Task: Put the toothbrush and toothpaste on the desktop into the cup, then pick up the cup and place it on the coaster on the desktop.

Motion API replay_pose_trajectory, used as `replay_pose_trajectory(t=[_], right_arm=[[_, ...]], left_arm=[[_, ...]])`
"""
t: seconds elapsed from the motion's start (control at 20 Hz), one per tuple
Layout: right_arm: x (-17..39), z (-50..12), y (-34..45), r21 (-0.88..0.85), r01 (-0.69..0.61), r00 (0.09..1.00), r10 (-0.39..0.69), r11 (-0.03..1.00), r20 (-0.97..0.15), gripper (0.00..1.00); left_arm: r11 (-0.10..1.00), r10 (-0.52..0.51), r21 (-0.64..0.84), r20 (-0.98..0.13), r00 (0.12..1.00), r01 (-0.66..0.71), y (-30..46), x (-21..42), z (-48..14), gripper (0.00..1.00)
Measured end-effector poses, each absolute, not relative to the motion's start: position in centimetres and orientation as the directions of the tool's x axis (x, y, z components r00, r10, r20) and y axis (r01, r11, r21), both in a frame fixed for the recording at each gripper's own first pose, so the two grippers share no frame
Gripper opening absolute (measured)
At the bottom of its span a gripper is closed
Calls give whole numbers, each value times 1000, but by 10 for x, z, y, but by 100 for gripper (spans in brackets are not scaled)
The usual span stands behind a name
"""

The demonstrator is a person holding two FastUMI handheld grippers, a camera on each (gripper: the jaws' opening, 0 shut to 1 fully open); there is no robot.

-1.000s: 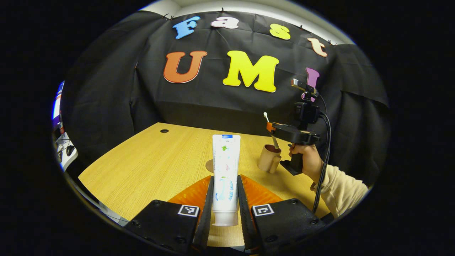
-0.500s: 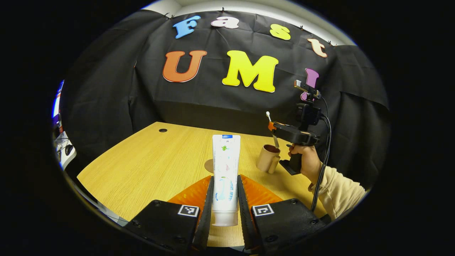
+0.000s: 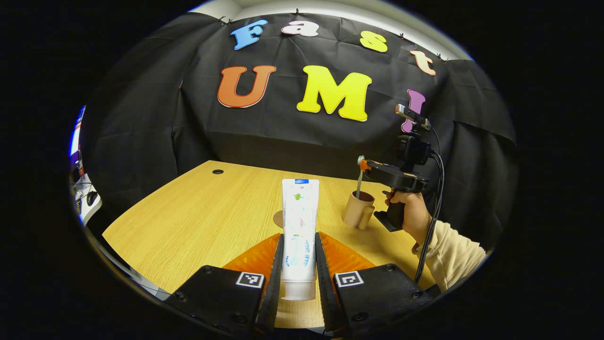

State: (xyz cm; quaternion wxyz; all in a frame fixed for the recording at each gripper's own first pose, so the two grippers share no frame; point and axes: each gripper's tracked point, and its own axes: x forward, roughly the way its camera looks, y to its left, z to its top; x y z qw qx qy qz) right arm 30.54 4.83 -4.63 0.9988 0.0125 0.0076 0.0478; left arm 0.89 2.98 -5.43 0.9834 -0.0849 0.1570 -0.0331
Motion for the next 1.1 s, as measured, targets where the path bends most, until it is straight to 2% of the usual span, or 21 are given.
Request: replay_pose_trajectory(t=[0.15, 0.2, 0.4, 0.55, 0.8, 0.85, 0.9, 1.1], right_arm=[[298, -45, 50, 43, -113, 994, 113, 993, -9, 10], [296, -42, 48, 42, -108, 994, 108, 993, 6, 24], [272, -19, 25, -17, -19, 991, 21, 1000, 132, 98], [234, -5, 16, -71, -7, 975, 23, 997, 221, 98], [154, -8, 1, -138, -41, 963, 76, 990, 258, 97], [137, -11, -6, -126, -31, 967, 61, 992, 246, 95], [124, -18, -13, -108, -31, 973, 55, 994, 225, 97], [74, -34, -27, -9, -82, 989, 82, 997, 124, 95]], left_arm=[[984, -97, -172, -301, 949, 46, 27, 9, -54, 40], [983, -104, -175, -297, 949, 53, 24, 9, -54, 40], [986, -118, -145, -268, 956, 81, 14, 8, -47, 40], [984, -126, -152, -258, 958, 89, 4, 11, -46, 40], [987, -100, -149, -282, 954, 60, -6, 21, -59, 41], [990, -77, -132, -286, 955, 40, -5, 24, -62, 41], [993, -53, -114, -280, 959, 22, -4, 28, -62, 41], [989, -60, -147, -261, 963, 22, -16, 44, -60, 40]])
